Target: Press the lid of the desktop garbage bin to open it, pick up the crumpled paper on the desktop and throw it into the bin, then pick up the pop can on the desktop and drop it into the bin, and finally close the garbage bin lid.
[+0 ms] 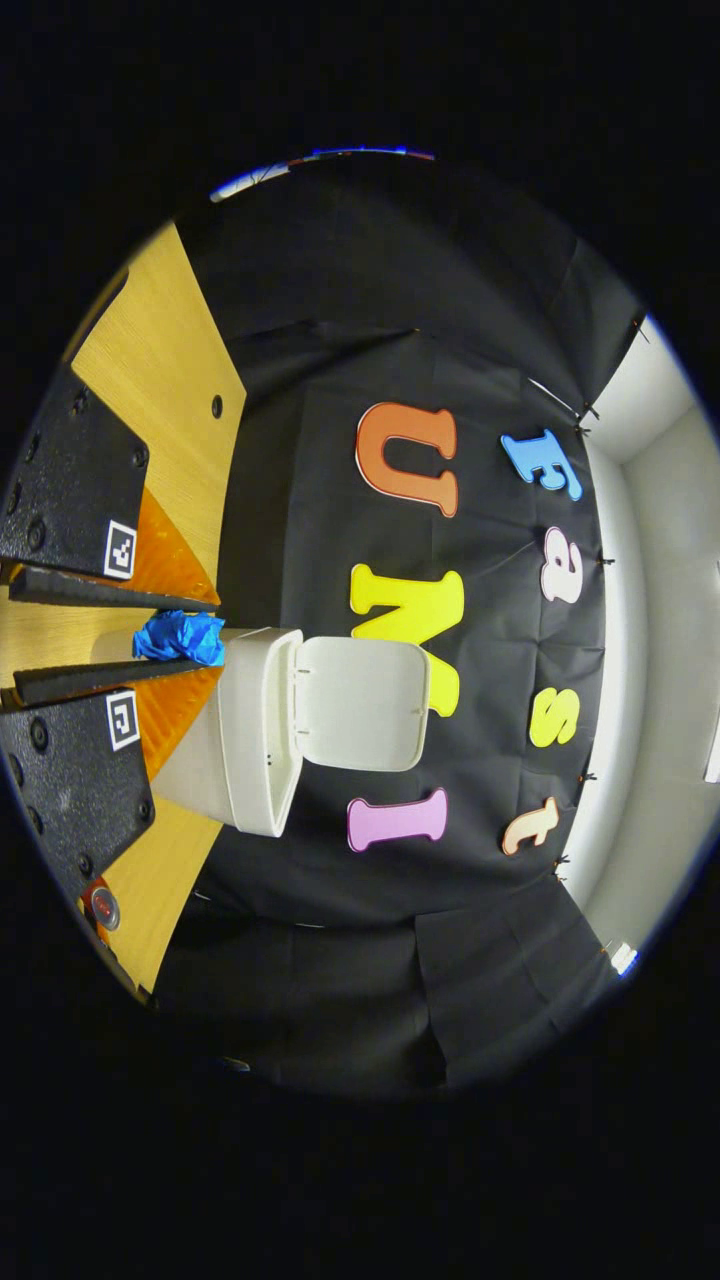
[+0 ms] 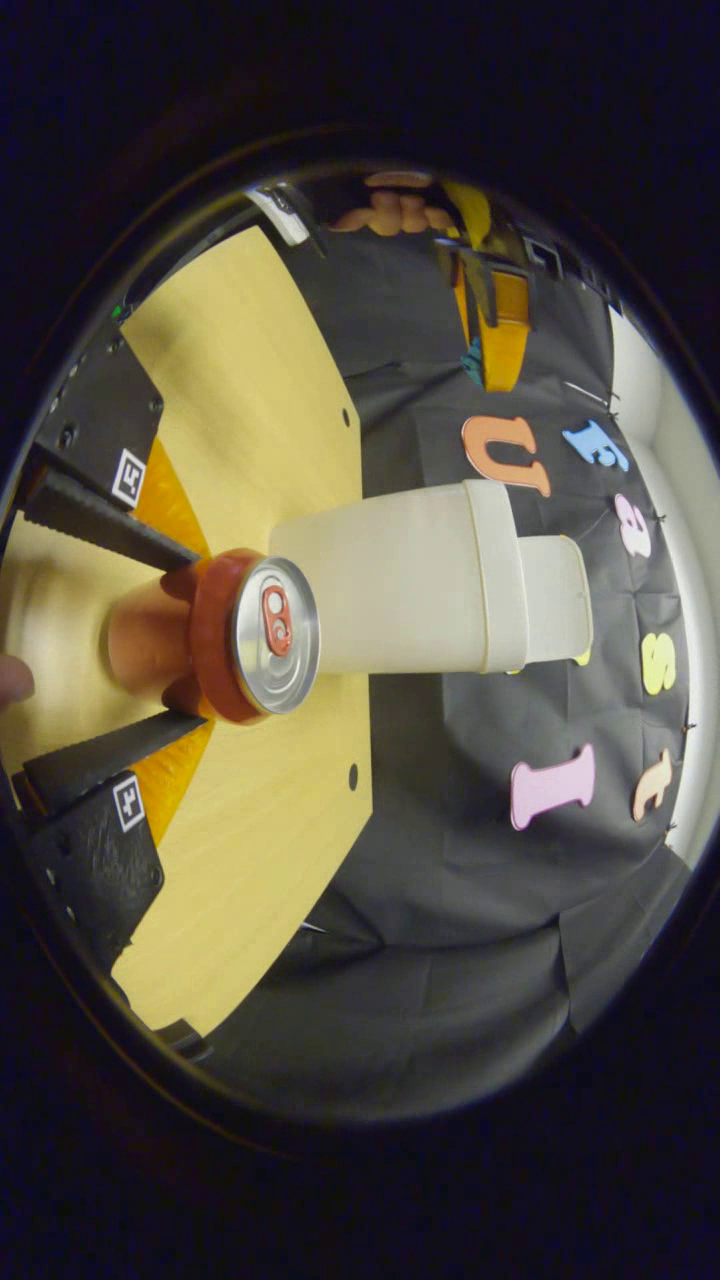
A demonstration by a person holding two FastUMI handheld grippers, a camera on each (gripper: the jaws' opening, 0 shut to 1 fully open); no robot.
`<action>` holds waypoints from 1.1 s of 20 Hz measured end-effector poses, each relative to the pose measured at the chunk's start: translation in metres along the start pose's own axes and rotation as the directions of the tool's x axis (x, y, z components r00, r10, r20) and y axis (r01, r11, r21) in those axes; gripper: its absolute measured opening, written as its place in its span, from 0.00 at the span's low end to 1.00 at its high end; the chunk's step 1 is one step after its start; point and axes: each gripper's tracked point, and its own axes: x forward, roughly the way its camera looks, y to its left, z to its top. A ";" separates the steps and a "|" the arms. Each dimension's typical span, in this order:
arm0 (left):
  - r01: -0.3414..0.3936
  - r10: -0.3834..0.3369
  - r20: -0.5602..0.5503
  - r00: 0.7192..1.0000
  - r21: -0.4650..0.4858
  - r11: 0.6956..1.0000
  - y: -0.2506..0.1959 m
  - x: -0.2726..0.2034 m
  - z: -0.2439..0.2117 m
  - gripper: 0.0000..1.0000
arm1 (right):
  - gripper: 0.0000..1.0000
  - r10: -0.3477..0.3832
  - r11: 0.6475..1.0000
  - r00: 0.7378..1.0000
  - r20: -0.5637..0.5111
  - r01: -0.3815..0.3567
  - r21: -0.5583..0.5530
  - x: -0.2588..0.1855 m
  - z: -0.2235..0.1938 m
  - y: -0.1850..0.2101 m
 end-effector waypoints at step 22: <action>0.047 -0.048 0.029 0.998 0.034 0.998 -0.049 0.151 0.033 0.35 | 0.81 -0.035 0.995 0.999 0.029 0.033 0.089 0.007 0.031 -0.061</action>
